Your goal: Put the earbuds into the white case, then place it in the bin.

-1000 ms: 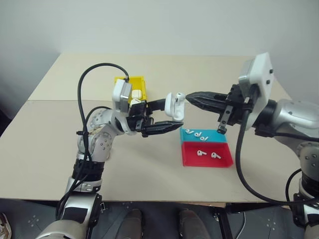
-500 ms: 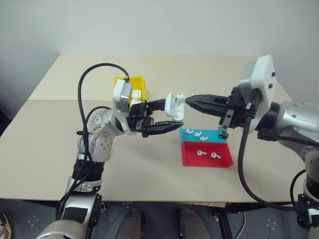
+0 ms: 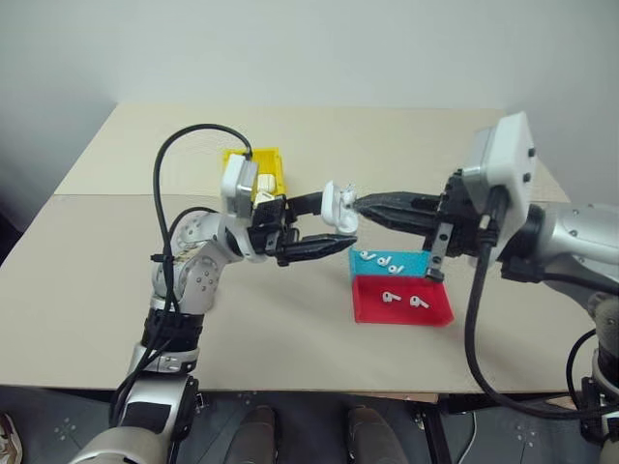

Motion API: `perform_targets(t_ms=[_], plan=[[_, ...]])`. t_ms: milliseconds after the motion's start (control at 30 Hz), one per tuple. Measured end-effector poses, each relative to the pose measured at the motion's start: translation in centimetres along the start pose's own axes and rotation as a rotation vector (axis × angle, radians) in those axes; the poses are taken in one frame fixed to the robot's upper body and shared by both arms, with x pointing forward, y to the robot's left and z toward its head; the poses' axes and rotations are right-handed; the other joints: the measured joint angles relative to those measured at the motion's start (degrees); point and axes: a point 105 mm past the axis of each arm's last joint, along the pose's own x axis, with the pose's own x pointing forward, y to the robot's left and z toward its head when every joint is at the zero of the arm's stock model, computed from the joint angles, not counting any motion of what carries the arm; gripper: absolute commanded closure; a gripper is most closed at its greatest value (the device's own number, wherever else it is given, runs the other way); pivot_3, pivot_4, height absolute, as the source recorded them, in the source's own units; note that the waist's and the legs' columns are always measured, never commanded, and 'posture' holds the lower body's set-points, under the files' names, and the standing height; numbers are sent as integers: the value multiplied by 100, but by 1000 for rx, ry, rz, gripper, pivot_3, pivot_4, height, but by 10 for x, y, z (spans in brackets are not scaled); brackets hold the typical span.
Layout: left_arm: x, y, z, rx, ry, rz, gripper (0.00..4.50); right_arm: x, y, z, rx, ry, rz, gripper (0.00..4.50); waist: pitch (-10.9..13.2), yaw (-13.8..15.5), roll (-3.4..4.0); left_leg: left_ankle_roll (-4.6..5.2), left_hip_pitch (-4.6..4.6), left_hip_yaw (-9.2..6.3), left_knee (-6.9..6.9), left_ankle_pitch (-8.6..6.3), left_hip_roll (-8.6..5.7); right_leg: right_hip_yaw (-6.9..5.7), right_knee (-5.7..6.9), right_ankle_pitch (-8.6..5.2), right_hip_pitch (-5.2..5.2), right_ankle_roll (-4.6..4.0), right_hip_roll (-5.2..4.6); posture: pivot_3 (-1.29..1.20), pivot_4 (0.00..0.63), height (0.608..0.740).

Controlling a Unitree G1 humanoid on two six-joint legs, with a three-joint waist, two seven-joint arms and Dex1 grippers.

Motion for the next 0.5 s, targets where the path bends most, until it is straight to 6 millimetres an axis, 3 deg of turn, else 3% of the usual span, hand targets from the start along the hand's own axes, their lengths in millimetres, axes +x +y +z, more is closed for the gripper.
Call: perform_targets(t_ms=[300,400,500], plan=[[-1,1,-1,0,11,5,1710,-10,-4,-5,14,36,-14,4479,0,3,0,0,-2,1,0,0,-1,0,-3,0,0,0,-1,0,150,740],[-10,3,0,15,61,23,1710,-22,-14,-5,-5,69,-41,4479,0,2,0,0,1,5,-1,0,0,0,-2,0,1,0,0,0,150,740],[-21,4,3,28,92,43,1710,-32,-32,-19,-70,182,-71,4479,0,-20,0,0,5,21,-1,0,1,1,-2,0,2,0,0,0,150,740]])
